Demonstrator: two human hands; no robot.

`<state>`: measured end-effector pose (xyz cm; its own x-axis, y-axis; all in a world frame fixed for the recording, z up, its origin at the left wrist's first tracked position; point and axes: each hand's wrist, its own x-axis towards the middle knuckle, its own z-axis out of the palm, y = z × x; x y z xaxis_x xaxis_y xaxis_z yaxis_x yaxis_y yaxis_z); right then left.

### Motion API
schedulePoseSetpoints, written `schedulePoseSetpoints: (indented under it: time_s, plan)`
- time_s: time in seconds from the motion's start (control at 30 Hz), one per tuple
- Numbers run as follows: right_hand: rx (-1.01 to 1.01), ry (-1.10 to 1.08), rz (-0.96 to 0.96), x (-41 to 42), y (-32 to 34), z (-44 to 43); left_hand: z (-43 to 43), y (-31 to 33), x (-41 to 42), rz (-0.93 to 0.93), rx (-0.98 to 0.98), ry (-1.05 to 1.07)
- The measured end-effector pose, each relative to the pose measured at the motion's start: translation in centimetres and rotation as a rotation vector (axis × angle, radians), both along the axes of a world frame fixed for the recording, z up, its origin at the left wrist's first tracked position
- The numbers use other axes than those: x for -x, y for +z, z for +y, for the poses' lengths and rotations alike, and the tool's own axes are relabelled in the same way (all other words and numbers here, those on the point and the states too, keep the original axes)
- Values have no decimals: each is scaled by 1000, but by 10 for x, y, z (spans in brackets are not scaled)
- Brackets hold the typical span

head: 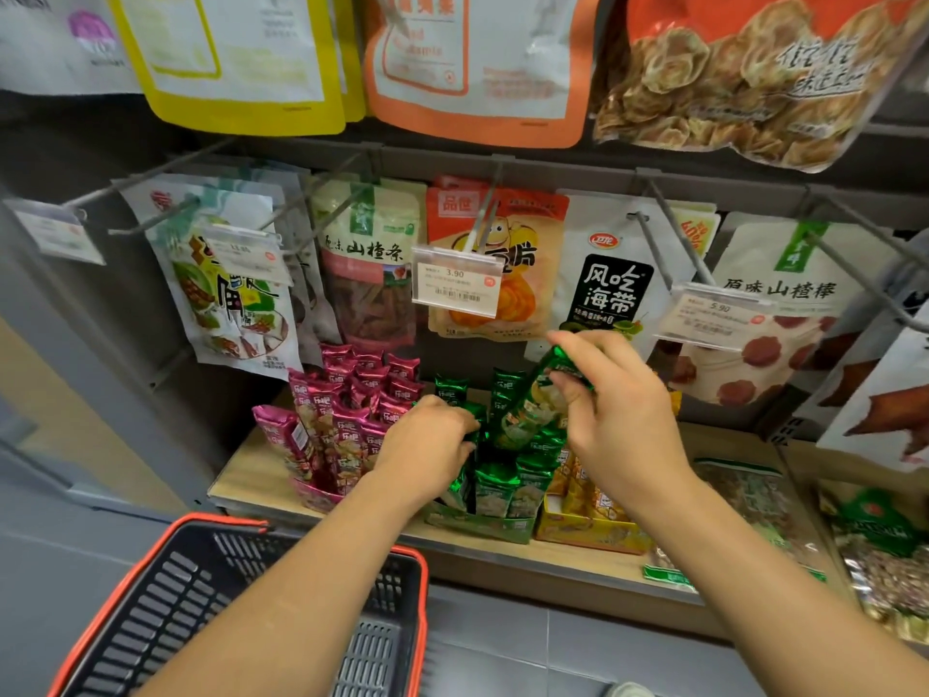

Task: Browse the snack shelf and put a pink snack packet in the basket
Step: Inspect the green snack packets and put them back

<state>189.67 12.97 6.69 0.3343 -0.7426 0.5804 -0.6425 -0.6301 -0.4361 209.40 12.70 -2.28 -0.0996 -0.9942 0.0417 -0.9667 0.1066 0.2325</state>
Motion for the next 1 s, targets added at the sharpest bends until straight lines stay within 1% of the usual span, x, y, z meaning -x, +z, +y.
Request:
schedulePoseSetpoints:
  time_s: [0.13,0.23,0.3,0.4,0.43,0.5,0.57,0.63,0.7,0.77,0.8,0.83,0.9,1.0]
  plan:
    - [-205,-19,143,-2,-22,-6,1,2,4,38,49,-8]
    - [-314,-20,250,-13,-36,-13,1,5,6,79,36,-11]
    - [-341,-45,251,-19,-46,-16,2,7,7,137,47,-26]
    - [-371,-104,248,-24,-60,-21,5,12,11,273,125,-62]
    - [-362,-110,271,-24,-66,-23,6,13,13,318,149,-68]
    - [-317,-95,384,-25,-77,-27,6,13,15,360,156,-74]
    - [-343,-71,487,-24,-87,-31,5,10,15,267,114,-107]
    - [-412,-50,498,-23,-89,-35,6,6,16,133,71,-156]
    - [-375,-93,392,-24,-84,-42,7,3,18,40,54,-187]
    - [-284,-222,265,-26,-76,-54,9,3,21,-43,43,-203]
    - [-260,-280,253,-28,-72,-61,11,4,23,-88,34,-211]
    - [-249,-318,281,-30,-69,-67,12,5,23,-133,21,-223]
    - [-240,-338,415,-35,-68,-77,13,7,24,-199,-2,-246]
    - [-261,-319,592,-43,-74,-84,16,11,24,-217,-19,-258]
